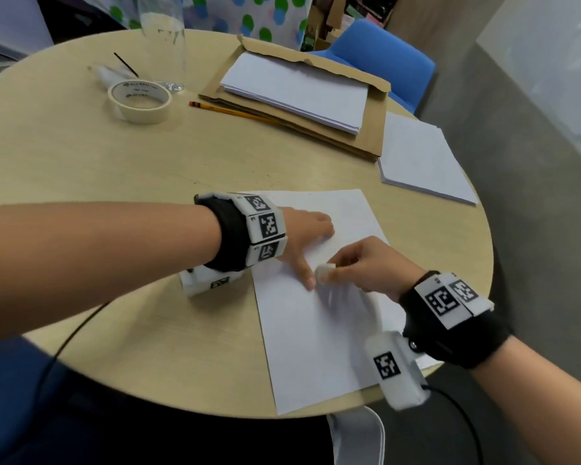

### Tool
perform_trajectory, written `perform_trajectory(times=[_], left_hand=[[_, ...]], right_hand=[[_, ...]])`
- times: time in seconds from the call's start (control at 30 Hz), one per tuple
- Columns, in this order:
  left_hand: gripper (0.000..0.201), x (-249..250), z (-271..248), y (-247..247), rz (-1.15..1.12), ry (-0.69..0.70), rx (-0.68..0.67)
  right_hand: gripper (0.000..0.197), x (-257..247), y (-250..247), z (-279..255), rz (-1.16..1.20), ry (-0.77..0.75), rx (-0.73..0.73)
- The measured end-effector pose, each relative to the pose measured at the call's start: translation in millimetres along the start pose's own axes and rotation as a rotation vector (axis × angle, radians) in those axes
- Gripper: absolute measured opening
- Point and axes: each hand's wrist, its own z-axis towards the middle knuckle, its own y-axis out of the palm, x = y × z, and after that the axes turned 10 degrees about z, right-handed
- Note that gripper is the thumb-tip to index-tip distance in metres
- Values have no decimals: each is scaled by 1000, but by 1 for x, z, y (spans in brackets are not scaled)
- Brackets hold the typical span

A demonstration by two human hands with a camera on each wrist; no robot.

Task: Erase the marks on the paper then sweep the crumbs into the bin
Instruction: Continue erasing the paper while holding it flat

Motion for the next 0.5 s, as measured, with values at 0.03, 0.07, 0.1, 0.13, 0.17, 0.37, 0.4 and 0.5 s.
perform_trajectory(times=[0.03,0.07,0.1,0.13,0.17,0.37,0.4,0.5], left_hand=[[94,-1,-3,-1,-31,6,45],[91,-4,-6,-1,-60,17,52],[94,-8,-8,0,-81,24,21],[102,-11,-9,1,-92,27,-37],[109,-13,-10,3,-88,30,-99],[123,-17,-6,6,6,69,-186],[124,-17,-6,5,17,69,-186],[128,-17,-4,5,60,71,-202]], right_hand=[[14,2,-3,6,77,33,50],[13,3,-6,12,164,67,105],[12,4,-10,18,245,91,156],[12,5,-15,24,304,103,201],[11,5,-19,29,332,102,237],[15,-1,8,15,98,-79,244],[13,-2,16,5,66,-103,167],[14,-8,27,-13,-62,-113,-29]])
